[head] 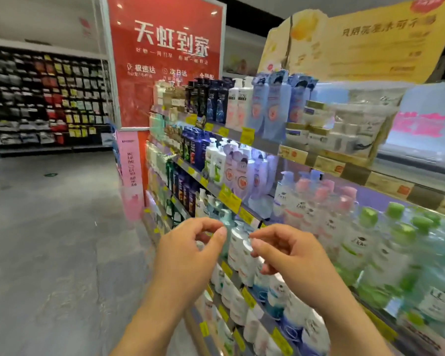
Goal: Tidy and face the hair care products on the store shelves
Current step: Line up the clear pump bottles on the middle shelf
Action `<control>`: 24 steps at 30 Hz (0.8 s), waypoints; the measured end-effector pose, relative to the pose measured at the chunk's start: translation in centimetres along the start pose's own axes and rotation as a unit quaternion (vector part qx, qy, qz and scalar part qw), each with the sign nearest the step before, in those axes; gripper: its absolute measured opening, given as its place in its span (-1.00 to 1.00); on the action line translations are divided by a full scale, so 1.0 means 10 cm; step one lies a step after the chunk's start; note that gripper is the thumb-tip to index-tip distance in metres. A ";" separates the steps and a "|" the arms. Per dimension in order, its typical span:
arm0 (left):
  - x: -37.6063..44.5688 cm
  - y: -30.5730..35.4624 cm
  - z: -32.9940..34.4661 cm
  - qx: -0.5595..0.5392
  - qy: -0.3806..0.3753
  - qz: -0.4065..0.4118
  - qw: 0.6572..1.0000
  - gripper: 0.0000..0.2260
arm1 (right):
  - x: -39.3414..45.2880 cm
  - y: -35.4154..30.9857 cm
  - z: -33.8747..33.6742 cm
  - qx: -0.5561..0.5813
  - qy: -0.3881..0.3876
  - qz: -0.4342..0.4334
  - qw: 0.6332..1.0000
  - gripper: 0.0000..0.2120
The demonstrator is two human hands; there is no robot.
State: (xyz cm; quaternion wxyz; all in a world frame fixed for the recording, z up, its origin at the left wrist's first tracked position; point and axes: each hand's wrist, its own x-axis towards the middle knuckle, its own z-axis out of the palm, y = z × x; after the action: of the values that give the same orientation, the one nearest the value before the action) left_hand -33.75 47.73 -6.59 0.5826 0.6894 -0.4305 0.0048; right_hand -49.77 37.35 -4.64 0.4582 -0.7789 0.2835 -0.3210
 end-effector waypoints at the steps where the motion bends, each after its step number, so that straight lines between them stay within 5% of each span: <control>1: 0.15 -0.11 -0.04 0.000 -0.009 0.004 1.000 -0.96 | 0.12 -0.02 0.09 0.002 0.007 0.004 1.000 -0.95; 12: 1.60 -1.09 0.11 -0.048 -0.079 -0.002 0.996 -0.96 | 1.56 0.18 0.63 0.023 0.066 0.051 0.996 -0.93; 24: 3.36 -1.70 0.52 -0.022 -0.101 0.072 0.992 -0.96 | 3.45 0.42 0.86 0.022 0.116 0.008 0.993 -0.93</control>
State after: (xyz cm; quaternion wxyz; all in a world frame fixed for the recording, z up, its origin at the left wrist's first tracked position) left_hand -4.98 22.95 -4.74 0.5494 0.6405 -0.5356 -0.0319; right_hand -22.00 14.75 -3.29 0.4422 -0.7236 0.3338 -0.4116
